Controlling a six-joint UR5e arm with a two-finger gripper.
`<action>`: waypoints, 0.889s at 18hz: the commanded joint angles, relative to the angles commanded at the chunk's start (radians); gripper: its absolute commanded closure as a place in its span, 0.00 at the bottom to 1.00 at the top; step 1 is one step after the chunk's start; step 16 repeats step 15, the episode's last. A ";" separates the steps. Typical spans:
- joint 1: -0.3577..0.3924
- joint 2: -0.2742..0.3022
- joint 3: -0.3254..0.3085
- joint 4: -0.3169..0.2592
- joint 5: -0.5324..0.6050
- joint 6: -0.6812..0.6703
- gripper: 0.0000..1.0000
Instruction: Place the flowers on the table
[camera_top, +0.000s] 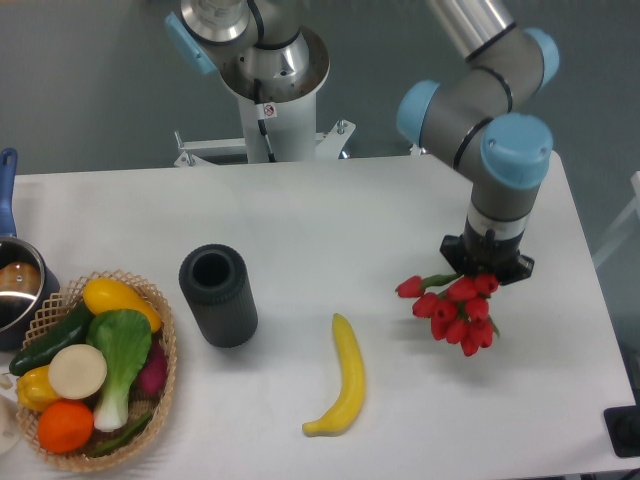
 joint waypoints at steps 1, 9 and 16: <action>0.000 0.005 -0.008 0.002 0.000 -0.002 0.00; 0.080 0.074 -0.017 0.035 -0.009 0.021 0.00; 0.132 0.087 -0.015 0.077 -0.020 0.103 0.00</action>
